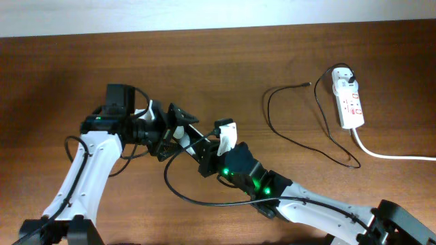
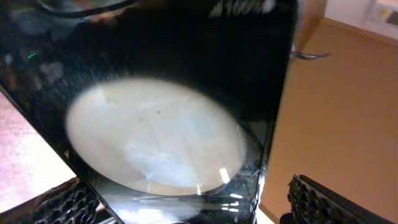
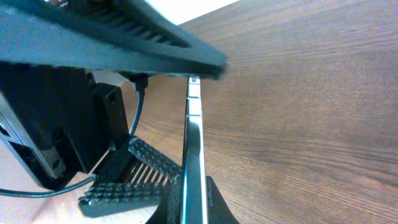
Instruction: Plug charger to phone and switch on socket
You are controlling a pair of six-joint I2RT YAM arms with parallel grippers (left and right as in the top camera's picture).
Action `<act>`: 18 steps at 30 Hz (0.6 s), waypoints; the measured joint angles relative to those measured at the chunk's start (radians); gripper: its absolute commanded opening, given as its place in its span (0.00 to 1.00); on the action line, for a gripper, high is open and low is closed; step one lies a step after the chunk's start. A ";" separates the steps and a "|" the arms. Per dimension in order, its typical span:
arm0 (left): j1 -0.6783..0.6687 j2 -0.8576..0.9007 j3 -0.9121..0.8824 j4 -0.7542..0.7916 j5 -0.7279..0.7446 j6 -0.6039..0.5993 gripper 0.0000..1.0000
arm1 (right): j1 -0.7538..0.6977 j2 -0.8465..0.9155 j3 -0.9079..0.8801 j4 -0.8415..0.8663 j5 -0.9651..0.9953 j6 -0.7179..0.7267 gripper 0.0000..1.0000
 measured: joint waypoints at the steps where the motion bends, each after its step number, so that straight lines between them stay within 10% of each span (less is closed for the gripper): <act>1: 0.014 -0.003 0.000 -0.001 0.016 0.041 0.99 | -0.010 -0.015 0.000 -0.004 -0.005 0.036 0.04; 5: 0.091 -0.306 0.000 -0.035 0.020 0.264 0.99 | -0.093 -0.146 0.000 -0.115 -0.099 0.285 0.04; 12: 0.091 -0.964 -0.057 -0.293 -0.359 0.318 0.99 | -0.260 -0.190 0.000 -0.121 -0.474 0.609 0.04; 18: 0.091 -0.994 -0.531 0.029 -0.279 -0.277 0.99 | -0.272 -0.190 0.000 -0.142 -0.557 0.721 0.04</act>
